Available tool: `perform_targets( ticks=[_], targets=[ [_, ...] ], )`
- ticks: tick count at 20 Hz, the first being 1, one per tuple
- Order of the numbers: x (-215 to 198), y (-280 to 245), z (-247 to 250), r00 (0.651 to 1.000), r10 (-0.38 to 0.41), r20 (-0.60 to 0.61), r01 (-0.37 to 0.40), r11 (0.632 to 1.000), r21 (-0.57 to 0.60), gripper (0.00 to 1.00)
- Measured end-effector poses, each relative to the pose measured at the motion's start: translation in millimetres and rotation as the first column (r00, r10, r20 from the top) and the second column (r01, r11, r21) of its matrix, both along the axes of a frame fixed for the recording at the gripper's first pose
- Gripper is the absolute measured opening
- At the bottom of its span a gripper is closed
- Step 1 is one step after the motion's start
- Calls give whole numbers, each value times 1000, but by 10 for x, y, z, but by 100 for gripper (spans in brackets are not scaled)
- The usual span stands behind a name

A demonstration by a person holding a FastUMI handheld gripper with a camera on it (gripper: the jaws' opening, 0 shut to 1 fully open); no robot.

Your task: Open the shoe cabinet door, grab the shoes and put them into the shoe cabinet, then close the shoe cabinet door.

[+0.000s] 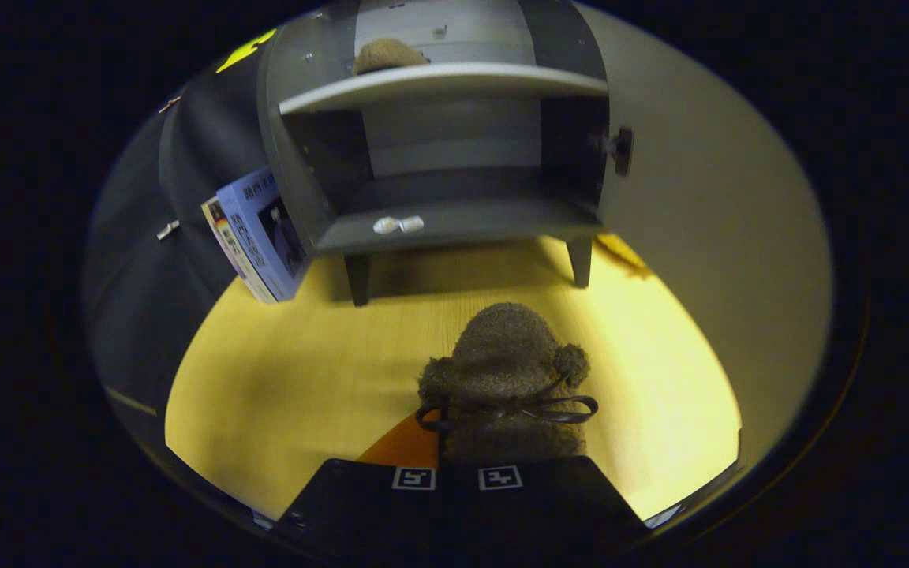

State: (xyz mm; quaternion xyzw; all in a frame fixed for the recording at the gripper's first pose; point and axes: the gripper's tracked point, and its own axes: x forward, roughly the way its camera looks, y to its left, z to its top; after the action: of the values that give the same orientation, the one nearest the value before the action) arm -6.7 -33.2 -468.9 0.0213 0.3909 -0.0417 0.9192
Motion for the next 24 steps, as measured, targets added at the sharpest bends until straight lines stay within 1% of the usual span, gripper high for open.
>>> perform_targets(
  ticks=[4,8,10,15,20,24],
  targets=[
    [281,26,772,996,-11,91,11,1000,5,5],
    [614,157,1419,984,34,177,-35,999,3,5],
    [811,194,1647,978,46,202,-48,999,4,5],
    [1369,156,2135,971,45,233,-49,999,12,5],
    [1992,102,2350,970,34,241,-43,999,33,5],
    [2536,23,2547,965,46,259,-49,999,2,5]
  ],
)
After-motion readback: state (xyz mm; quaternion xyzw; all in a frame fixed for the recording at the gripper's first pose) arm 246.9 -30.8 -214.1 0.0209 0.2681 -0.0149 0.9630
